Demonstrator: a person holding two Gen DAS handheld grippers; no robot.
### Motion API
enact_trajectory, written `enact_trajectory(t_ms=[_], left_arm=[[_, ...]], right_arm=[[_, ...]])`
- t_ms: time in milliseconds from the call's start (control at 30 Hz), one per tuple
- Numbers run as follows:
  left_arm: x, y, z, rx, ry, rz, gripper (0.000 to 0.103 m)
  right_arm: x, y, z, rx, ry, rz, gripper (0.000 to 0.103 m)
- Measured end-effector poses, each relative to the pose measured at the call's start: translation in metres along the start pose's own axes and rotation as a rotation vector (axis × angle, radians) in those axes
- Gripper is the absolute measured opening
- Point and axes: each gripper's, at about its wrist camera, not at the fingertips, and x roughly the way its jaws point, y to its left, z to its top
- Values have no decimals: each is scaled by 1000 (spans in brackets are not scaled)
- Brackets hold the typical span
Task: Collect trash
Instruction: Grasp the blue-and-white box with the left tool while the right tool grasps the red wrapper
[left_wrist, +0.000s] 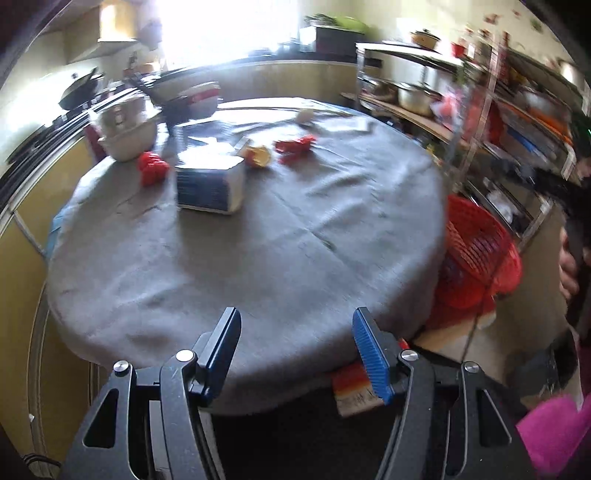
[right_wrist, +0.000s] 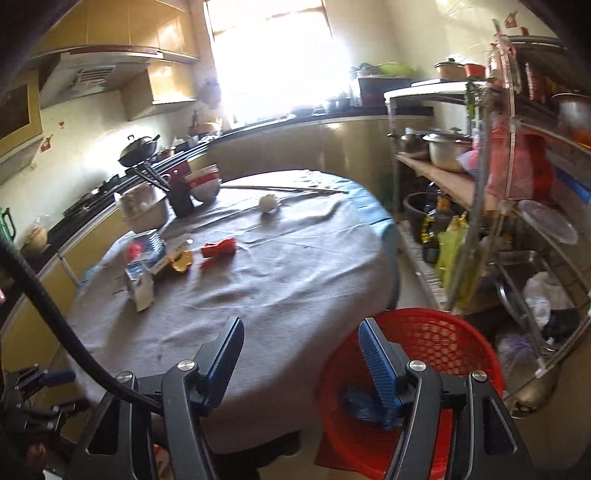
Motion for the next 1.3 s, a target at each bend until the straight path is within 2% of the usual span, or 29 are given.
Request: enact_trajectory(t_ms=[133, 367, 567, 667, 733, 767, 900, 967, 1067, 1133, 1267, 1300], left_arm=[[13, 21, 22, -64, 9, 48, 64], [47, 71, 77, -239, 30, 33, 67], [77, 102, 126, -405, 56, -7, 68], [97, 109, 147, -454, 71, -4, 69], [113, 114, 156, -485, 88, 6, 69], [121, 116, 158, -504, 105, 14, 69], [146, 123, 162, -570, 166, 30, 69], [153, 124, 164, -582, 174, 67, 69], [158, 125, 166, -600, 181, 85, 69], [162, 129, 166, -615, 193, 94, 69], [170, 131, 163, -627, 202, 70, 74], [169, 131, 163, -622, 198, 67, 76]], right_arm=[[26, 16, 14, -7, 56, 71, 68], [104, 53, 49, -13, 186, 190, 68], [179, 79, 82, 82, 271, 282, 68], [213, 81, 92, 195, 307, 331, 67], [237, 81, 96, 279, 349, 366, 57], [251, 81, 97, 329, 373, 379, 55], [289, 84, 99, 447, 438, 377, 50], [303, 82, 100, 516, 452, 370, 49], [321, 82, 103, 563, 472, 297, 49], [329, 83, 103, 591, 490, 279, 49], [336, 98, 113, 522, 465, 213, 47], [337, 103, 113, 481, 471, 206, 37]])
